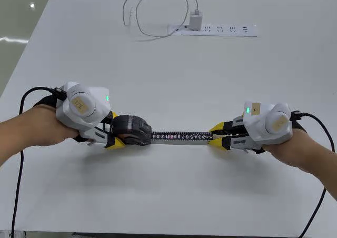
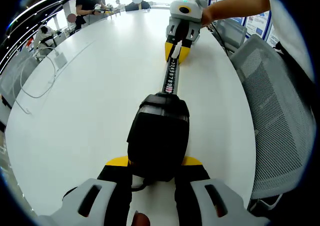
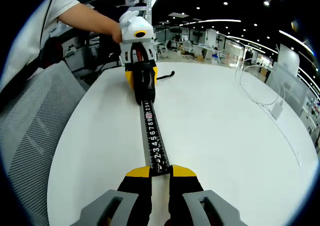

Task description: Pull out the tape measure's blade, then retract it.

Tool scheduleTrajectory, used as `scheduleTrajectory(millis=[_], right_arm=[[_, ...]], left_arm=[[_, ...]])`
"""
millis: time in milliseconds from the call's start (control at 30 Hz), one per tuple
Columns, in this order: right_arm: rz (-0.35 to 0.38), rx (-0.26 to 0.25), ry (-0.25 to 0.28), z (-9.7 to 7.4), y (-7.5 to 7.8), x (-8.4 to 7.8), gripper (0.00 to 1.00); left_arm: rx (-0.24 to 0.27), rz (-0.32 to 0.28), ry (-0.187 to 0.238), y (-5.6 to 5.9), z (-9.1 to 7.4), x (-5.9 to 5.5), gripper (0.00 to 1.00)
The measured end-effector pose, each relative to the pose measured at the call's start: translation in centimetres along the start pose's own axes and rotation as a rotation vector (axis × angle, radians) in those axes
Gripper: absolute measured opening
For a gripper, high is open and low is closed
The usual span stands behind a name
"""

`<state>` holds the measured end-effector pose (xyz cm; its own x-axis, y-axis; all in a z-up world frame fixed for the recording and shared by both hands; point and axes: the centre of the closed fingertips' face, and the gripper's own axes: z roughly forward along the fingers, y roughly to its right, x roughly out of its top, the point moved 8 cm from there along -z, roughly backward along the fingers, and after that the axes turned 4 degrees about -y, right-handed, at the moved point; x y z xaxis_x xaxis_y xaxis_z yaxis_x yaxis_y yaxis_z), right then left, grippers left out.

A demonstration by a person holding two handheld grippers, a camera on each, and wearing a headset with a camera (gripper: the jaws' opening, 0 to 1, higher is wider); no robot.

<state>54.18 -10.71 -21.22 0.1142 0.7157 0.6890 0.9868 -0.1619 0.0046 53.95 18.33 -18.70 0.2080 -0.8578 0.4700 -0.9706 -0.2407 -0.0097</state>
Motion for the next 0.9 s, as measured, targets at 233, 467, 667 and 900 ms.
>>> scheduleTrajectory(millis=[233, 467, 667, 900], right_arm=[[0.004, -0.002, -0.006, -0.4, -0.1, -0.3, 0.07], [0.004, -0.008, -0.011, -0.8, -0.1, -0.5, 0.07], [0.006, -0.012, -0.015, -1.2, -0.1, -0.6, 0.07], [0.002, -0.022, -0.019, -1.8, -0.1, -0.8, 0.07]], left_arm=[[0.0, 0.0, 0.001, 0.0, 0.0, 0.0, 0.28], [0.0, 0.001, 0.0, 0.0, 0.0, 0.0, 0.28], [0.001, 0.001, 0.0, 0.0, 0.0, 0.0, 0.28], [0.001, -0.001, 0.001, 0.0, 0.0, 0.0, 0.28]])
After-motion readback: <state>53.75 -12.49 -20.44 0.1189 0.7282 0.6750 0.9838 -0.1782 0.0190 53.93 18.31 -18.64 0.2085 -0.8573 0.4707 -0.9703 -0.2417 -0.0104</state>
